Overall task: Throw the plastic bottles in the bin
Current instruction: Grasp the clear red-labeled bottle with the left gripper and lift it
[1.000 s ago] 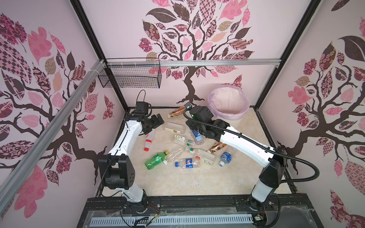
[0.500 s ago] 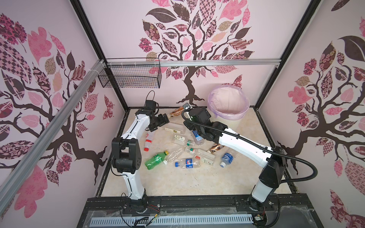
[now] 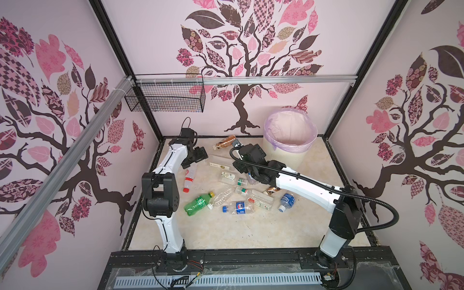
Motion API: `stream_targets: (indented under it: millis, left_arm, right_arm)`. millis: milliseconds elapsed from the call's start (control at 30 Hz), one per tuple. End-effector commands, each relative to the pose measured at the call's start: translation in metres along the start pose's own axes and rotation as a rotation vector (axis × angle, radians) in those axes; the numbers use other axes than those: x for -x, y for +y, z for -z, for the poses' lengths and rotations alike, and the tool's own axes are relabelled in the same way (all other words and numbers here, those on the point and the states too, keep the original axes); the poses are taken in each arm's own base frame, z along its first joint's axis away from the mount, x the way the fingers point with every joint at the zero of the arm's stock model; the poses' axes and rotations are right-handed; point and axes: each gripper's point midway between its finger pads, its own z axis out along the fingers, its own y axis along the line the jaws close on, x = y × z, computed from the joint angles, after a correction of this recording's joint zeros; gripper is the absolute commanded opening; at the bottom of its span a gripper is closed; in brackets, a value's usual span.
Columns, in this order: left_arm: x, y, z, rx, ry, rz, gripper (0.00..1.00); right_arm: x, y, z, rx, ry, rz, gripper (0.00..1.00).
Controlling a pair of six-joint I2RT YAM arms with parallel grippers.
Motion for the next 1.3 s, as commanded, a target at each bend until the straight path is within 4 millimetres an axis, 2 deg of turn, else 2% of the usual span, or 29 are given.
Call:
stream_targets:
  millis: [0,100,333,500,700,800,1067,1167,1267]
  left_arm:
    - [-0.002,0.020,-0.004,0.128,0.017,-0.096,0.98]
    - [-0.001,0.030,-0.012,0.179,0.024,-0.134,0.98]
    - [-0.004,0.039,-0.036,0.228,0.088,-0.174,0.98]
    - [-0.008,0.054,-0.052,0.272,0.123,-0.176,0.91]
    - [-0.014,0.055,-0.064,0.265,0.152,-0.176,0.76]
    - [-0.017,0.060,-0.071,0.282,0.165,-0.180,0.73]
    - [-0.018,0.053,-0.075,0.238,0.166,-0.159,0.47]
    - [-0.017,0.051,-0.072,0.228,0.156,-0.152,0.44]
    - [-0.011,0.044,-0.058,0.198,0.130,-0.141,0.42]
  right_arm:
    - [0.020,-0.009,0.014,0.018,-0.059,-0.072,1.00]
    - [0.022,-0.005,0.017,0.048,-0.061,-0.096,0.99]
    - [0.021,-0.006,0.026,0.076,-0.069,-0.141,1.00]
    - [0.015,-0.008,0.027,0.072,-0.068,-0.154,1.00]
    - [0.010,-0.006,0.026,0.088,-0.054,-0.183,1.00]
    - [0.009,-0.007,0.026,0.097,-0.054,-0.200,1.00]
    - [0.005,-0.013,0.026,0.115,-0.041,-0.252,0.99]
    - [0.006,-0.015,0.027,0.155,-0.038,-0.311,1.00]
    - [0.010,-0.016,0.030,0.203,-0.041,-0.364,0.99]
